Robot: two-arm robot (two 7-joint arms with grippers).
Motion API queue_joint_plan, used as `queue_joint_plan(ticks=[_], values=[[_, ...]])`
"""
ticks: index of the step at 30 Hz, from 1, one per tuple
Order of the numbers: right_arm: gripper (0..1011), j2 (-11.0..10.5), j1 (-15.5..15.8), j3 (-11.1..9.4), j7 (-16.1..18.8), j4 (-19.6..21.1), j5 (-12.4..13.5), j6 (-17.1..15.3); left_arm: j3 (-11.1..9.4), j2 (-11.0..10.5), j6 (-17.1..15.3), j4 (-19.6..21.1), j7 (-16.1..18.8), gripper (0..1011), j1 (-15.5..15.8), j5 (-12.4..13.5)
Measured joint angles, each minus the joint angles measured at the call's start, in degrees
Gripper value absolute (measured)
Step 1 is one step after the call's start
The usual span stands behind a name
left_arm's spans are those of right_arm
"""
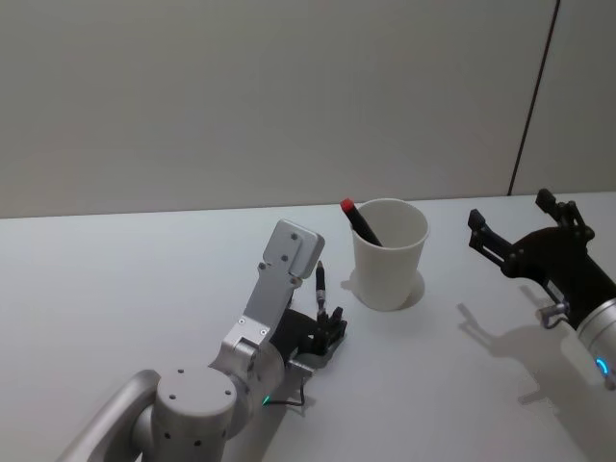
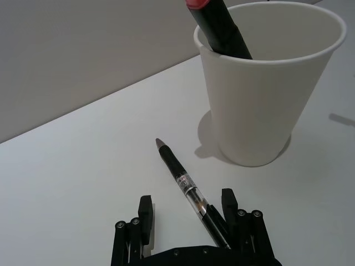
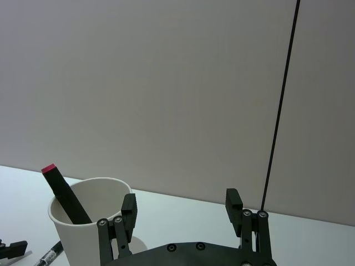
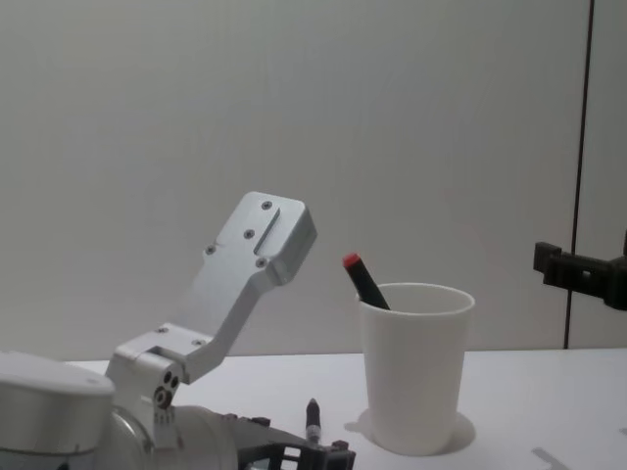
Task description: Place the pen into the pen holder.
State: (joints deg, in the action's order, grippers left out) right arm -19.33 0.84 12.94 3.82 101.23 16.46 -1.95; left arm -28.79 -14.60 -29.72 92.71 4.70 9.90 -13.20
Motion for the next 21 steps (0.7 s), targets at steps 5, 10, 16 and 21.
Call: queue_joint_plan(ticks=[5, 10, 16, 21], values=[[1001, 0.0, 0.0, 0.0, 0.0, 0.0, 0.0, 0.0, 0.0, 0.0, 0.0, 0.0, 0.0, 739, 0.0, 0.0], [1001, 0.0, 0.0, 0.0, 0.0, 0.0, 0.0, 0.0, 0.0, 0.0, 0.0, 0.0, 0.0, 709, 0.0, 0.0], [1001, 0.0, 0.0, 0.0, 0.0, 0.0, 0.0, 0.0, 0.0, 0.0, 0.0, 0.0, 0.1, 670, 0.0, 0.0], [1001, 0.0, 0.0, 0.0, 0.0, 0.0, 0.0, 0.0, 0.0, 0.0, 0.0, 0.0, 0.1, 642, 0.0, 0.0]])
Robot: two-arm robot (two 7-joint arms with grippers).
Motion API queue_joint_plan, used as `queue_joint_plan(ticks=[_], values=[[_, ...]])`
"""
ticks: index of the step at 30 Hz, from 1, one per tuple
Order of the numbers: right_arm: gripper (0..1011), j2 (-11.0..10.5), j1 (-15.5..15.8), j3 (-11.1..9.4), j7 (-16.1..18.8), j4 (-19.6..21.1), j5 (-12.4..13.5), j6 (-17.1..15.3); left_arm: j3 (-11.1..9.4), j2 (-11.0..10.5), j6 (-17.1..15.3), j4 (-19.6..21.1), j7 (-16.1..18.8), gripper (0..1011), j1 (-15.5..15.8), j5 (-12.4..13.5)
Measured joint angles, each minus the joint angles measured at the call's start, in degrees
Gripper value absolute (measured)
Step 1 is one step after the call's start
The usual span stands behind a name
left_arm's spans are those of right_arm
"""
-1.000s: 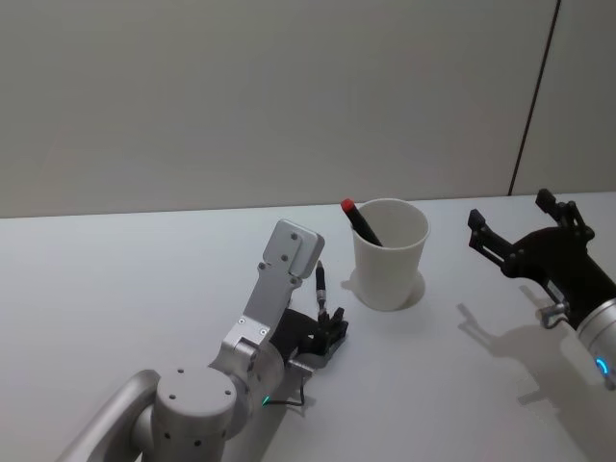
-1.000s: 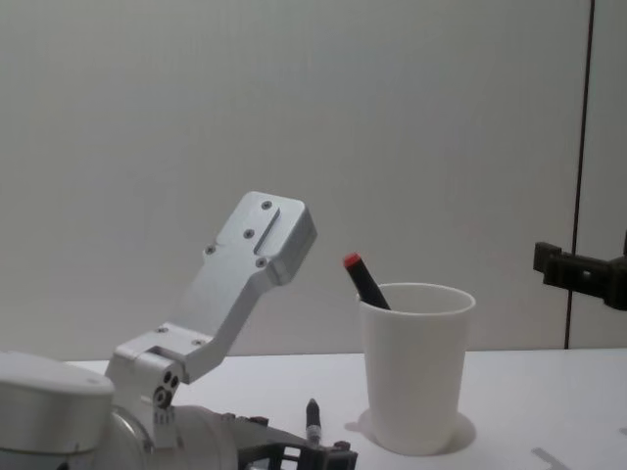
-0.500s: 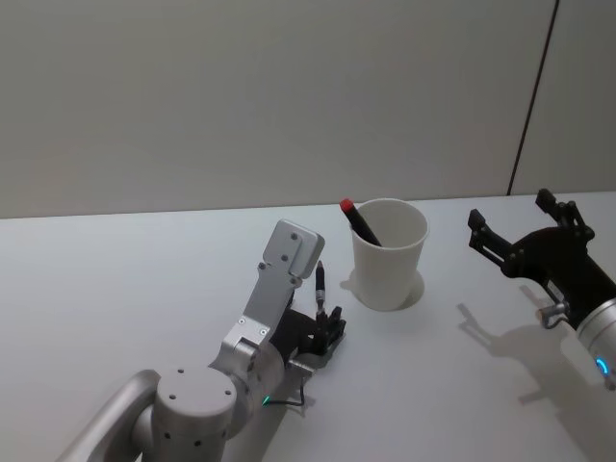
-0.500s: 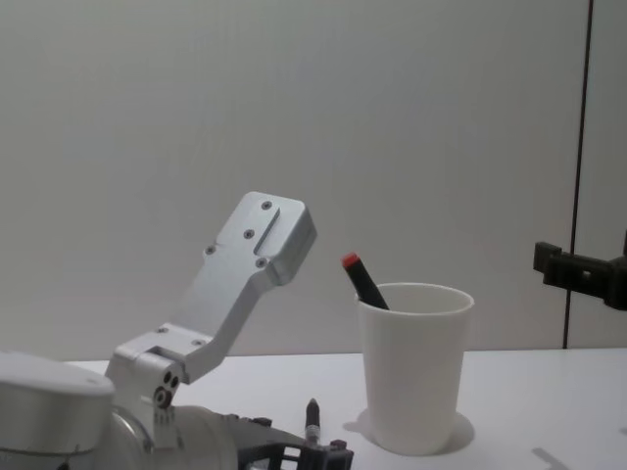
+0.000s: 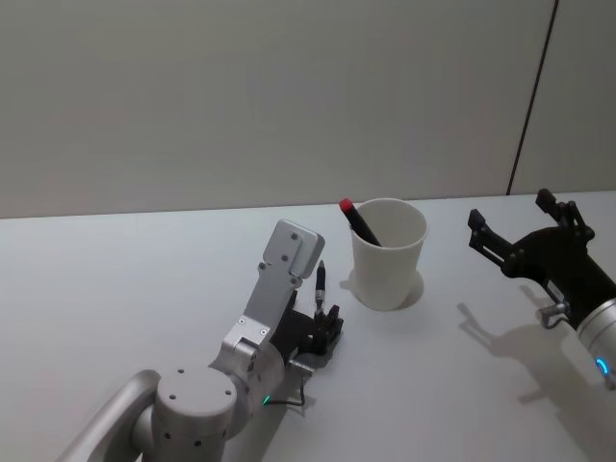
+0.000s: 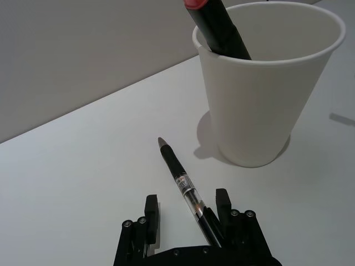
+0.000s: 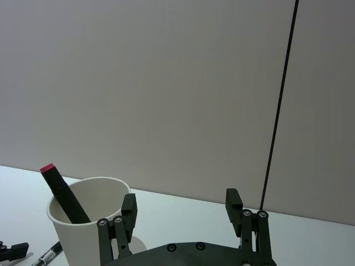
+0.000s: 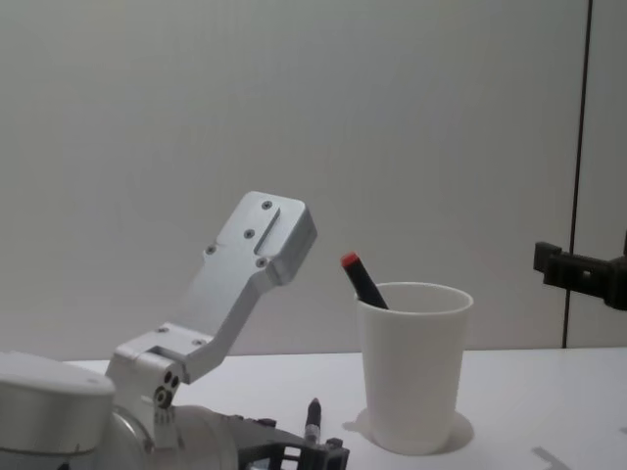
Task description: Place the pen into the pen holder.
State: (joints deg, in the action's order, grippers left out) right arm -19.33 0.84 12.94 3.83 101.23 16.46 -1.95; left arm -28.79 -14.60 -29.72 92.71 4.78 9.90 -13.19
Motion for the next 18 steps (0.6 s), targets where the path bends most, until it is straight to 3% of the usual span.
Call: queue_joint_plan(ticks=[18], values=[[1001, 0.0, 0.0, 0.0, 0.0, 0.0, 0.0, 0.0, 0.0, 0.0, 0.0, 0.0, 0.0, 524, 0.0, 0.0]])
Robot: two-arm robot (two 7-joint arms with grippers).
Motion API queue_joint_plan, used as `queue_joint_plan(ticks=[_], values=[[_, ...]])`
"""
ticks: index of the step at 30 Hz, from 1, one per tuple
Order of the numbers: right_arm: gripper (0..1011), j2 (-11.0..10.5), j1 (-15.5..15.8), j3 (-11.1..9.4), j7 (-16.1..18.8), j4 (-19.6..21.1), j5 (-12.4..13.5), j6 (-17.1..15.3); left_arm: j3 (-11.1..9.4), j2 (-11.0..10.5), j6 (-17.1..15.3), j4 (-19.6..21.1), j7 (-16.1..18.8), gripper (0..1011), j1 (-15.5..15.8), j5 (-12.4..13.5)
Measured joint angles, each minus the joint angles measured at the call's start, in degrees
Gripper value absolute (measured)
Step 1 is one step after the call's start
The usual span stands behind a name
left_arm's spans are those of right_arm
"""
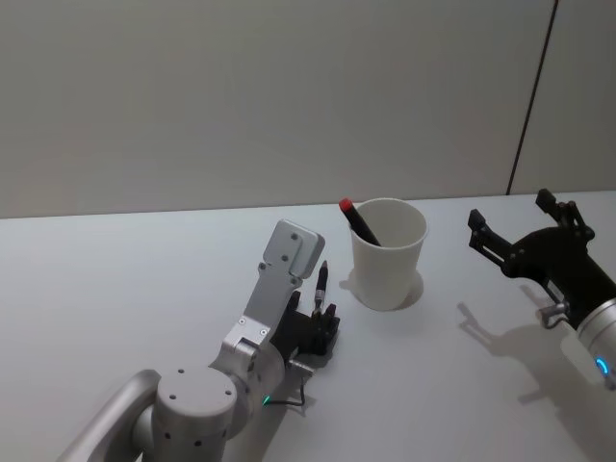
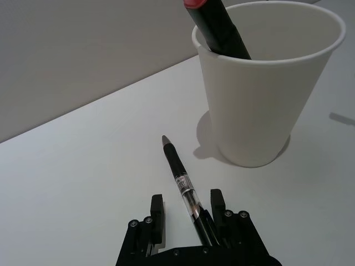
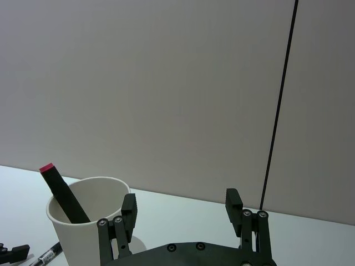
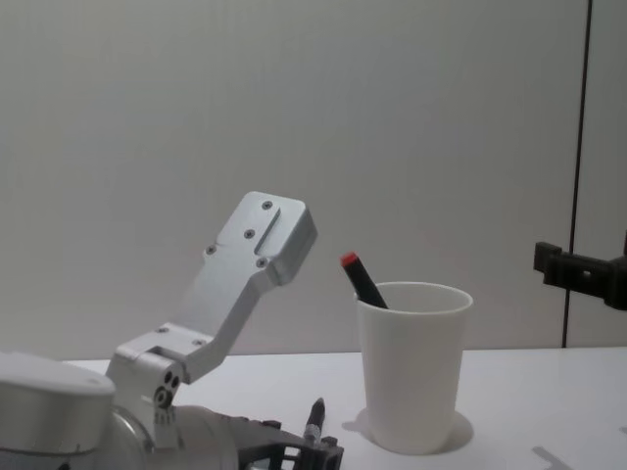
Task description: Place the pen into the pen holder.
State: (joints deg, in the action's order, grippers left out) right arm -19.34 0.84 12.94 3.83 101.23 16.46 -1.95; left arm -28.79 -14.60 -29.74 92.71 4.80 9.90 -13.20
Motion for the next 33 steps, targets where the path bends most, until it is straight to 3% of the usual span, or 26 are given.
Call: queue_joint_plan(ticks=[33], values=[[1001, 0.0, 0.0, 0.0, 0.0, 0.0, 0.0, 0.0, 0.0, 0.0, 0.0, 0.0, 0.0, 305, 0.0, 0.0]])
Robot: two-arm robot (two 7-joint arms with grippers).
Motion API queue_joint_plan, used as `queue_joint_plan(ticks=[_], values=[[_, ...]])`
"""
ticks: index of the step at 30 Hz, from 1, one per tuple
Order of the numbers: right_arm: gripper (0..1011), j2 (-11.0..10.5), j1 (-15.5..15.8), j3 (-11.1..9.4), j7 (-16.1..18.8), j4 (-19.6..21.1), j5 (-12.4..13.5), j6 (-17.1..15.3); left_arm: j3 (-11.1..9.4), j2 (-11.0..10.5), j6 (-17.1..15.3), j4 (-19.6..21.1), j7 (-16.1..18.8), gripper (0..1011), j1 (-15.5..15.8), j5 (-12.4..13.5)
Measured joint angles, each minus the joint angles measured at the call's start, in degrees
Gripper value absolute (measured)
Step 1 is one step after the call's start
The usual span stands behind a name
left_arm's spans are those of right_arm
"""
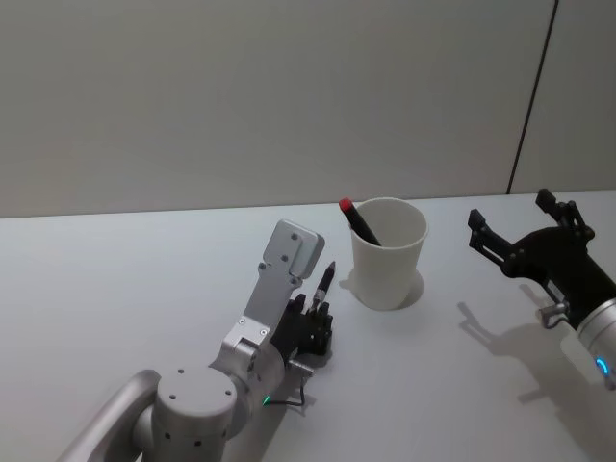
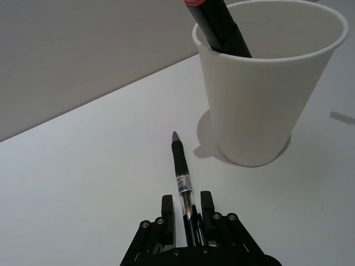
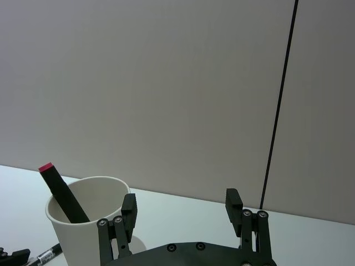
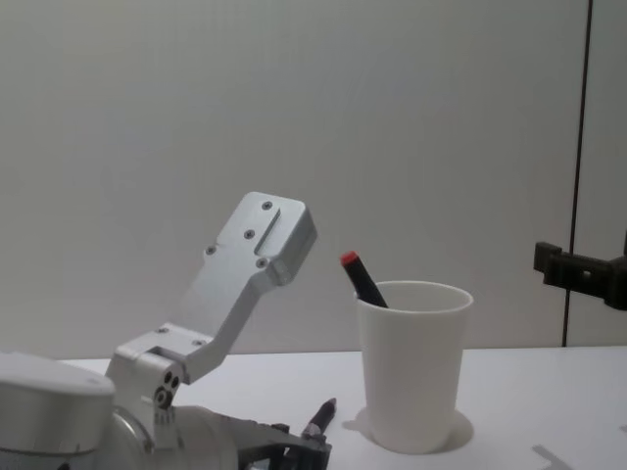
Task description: Place the pen into the pen holder.
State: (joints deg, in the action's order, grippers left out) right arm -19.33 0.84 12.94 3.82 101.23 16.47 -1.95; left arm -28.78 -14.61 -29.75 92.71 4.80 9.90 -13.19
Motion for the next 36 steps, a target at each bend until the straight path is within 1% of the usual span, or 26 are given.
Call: queue_joint_plan(ticks=[22, 36], values=[[1001, 0.0, 0.0, 0.0, 0.0, 0.0, 0.0, 0.0, 0.0, 0.0, 0.0, 0.0, 0.0, 171, 0.0, 0.0], [1001, 0.0, 0.0, 0.0, 0.0, 0.0, 0.0, 0.0, 0.0, 0.0, 0.0, 0.0, 0.0, 158, 0.0, 0.0]])
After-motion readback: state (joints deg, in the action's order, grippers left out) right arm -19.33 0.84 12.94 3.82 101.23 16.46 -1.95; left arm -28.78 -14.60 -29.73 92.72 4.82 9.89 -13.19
